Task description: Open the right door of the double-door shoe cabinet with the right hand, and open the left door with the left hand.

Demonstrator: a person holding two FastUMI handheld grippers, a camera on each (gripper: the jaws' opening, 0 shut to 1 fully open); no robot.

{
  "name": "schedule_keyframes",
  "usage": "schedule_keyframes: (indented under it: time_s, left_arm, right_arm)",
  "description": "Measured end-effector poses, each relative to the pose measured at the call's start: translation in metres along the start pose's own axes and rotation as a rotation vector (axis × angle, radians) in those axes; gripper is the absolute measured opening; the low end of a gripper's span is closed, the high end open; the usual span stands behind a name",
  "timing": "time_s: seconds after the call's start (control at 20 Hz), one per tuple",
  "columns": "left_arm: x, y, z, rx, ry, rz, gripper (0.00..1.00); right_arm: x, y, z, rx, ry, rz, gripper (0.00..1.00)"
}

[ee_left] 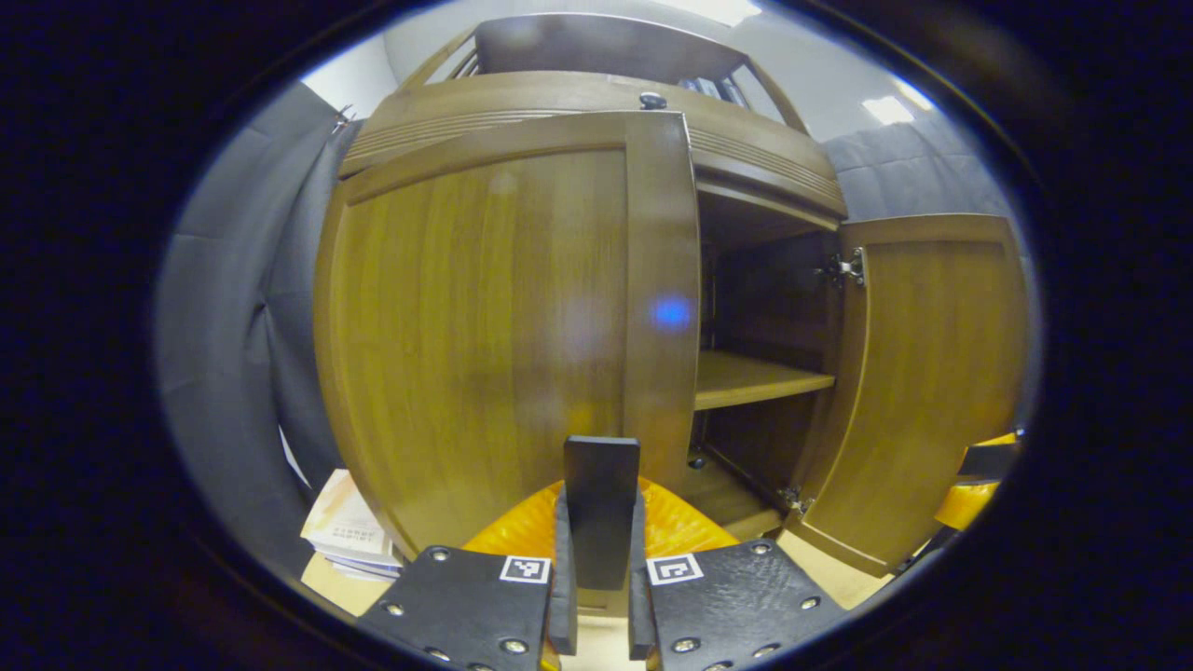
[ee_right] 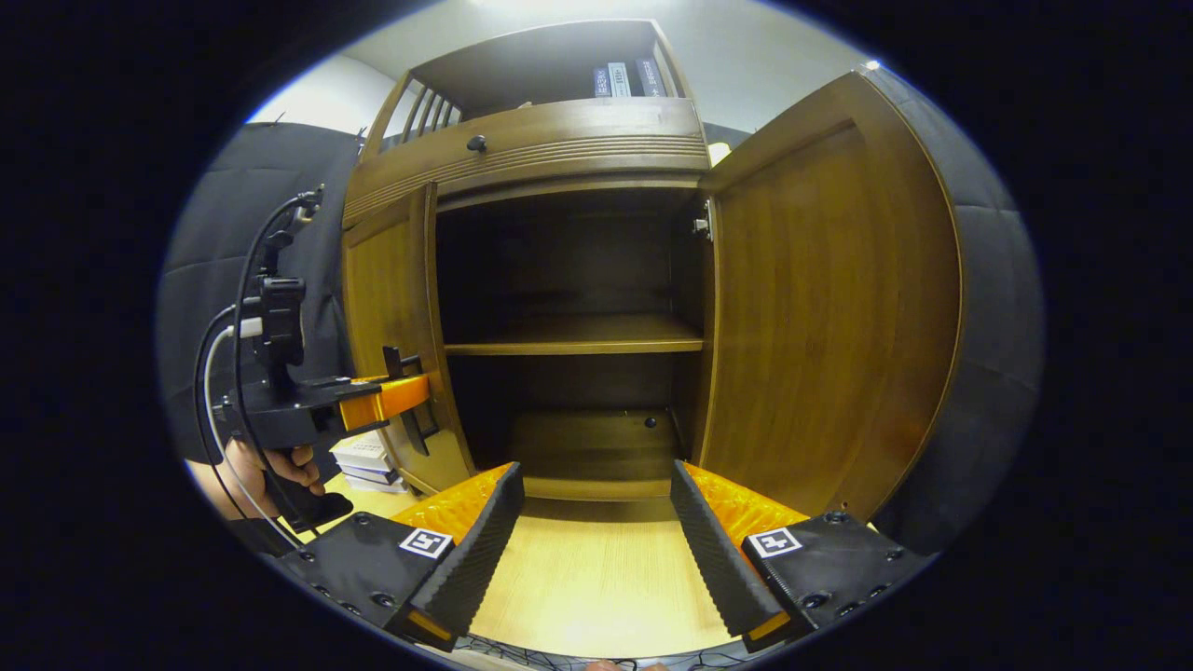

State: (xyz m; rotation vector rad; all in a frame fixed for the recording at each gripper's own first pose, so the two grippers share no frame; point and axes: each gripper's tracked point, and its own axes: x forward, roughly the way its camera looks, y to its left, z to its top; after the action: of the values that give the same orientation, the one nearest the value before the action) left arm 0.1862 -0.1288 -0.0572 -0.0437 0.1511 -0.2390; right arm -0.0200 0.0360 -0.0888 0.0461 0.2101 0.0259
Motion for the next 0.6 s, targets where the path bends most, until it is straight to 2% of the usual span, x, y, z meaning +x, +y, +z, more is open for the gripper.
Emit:
schedule_keyframes:
  time_s: [0.05,0.1,0.2,0.3,0.4,0.55,0.6]
  left_arm:
    - [-0.006,0.002,0.001,0.0,-0.002,-0.003,0.22]
    - [-0.014,0.004,0.0,0.0,-0.004,-0.005,0.22]
    - [-0.03,0.01,-0.002,0.001,-0.011,-0.005,0.22]
    - [-0.046,0.017,-0.003,0.008,-0.017,-0.001,0.23]
    - [-0.063,0.026,-0.004,0.006,-0.022,0.007,0.21]
    - [-0.087,0.042,-0.007,0.003,-0.028,0.028,0.23]
    - [-0.094,0.049,-0.008,0.007,-0.031,0.036,0.24]
  right_arm:
    - [-0.003,0.002,-0.002,0.0,0.002,-0.001,0.99]
    - [-0.007,0.006,-0.004,-0.001,0.005,-0.001,0.96]
    - [-0.017,0.012,-0.009,-0.005,0.014,0.003,0.99]
    - [-0.027,0.019,-0.016,-0.014,0.024,0.004,0.96]
    - [-0.038,0.022,-0.021,-0.013,0.026,-0.001,0.96]
    - [-0.048,0.03,-0.026,-0.003,0.022,-0.006,1.0]
    - [-0.052,0.031,-0.028,-0.003,0.022,-0.01,0.96]
